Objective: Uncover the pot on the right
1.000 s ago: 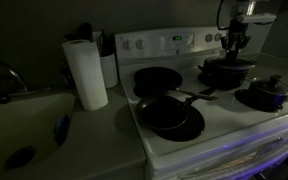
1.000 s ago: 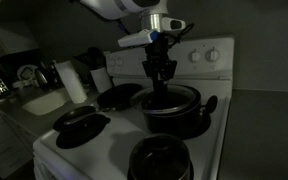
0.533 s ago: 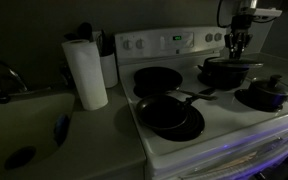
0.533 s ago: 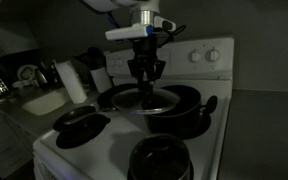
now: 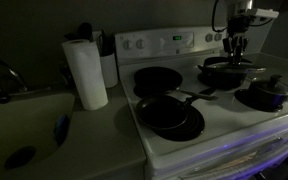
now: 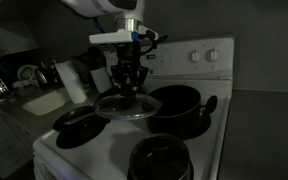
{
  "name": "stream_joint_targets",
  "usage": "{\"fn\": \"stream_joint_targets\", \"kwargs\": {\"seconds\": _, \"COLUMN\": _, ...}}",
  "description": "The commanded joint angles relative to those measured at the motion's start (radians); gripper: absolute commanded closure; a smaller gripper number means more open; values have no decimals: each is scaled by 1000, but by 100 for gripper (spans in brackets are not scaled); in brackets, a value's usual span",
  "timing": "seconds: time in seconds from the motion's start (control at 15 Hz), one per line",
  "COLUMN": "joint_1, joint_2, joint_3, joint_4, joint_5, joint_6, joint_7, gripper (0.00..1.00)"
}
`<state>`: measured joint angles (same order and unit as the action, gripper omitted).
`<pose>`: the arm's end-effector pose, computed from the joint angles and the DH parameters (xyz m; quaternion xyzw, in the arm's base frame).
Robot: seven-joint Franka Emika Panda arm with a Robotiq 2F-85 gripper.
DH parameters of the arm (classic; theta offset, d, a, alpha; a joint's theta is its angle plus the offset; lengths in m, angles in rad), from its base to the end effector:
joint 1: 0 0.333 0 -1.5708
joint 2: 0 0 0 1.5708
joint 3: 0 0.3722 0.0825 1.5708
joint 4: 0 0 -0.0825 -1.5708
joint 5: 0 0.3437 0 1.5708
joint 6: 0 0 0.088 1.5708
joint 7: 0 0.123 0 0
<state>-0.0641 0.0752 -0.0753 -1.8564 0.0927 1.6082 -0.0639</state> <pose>0.5022 -0.0582 0.5097 -0.9850 0.0467 0.1555 0.0587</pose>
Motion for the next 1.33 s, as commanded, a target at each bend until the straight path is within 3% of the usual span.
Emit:
{"fn": "stream_joint_targets", "kwargs": {"seconds": 0.0, "joint_1": 16, "joint_2": -64, "joint_3": 24, "joint_4": -71, "joint_5": 30, "joint_6": -9, "joint_7": 3, "gripper": 86}}
{"fn": "stream_joint_targets", "kwargs": {"seconds": 0.2, "joint_1": 27, "joint_2": -96, "joint_3": 33, "joint_4": -120, "joint_5": 43, "joint_6": 13, "joint_7": 14, "gripper": 86}}
{"fn": "stream_joint_targets", "kwargs": {"seconds": 0.8, "joint_1": 76, "joint_2": -274, "joint_3": 81, "joint_4": -342, "joint_5": -92, "joint_6": 129, "joint_7": 1, "gripper": 86}}
{"fn": "stream_joint_targets", "kwargs": {"seconds": 1.27, "joint_1": 129, "joint_2": -378, "joint_3": 154, "joint_4": -480, "joint_5": -111, "joint_6": 194, "joint_7": 111, "gripper": 86}}
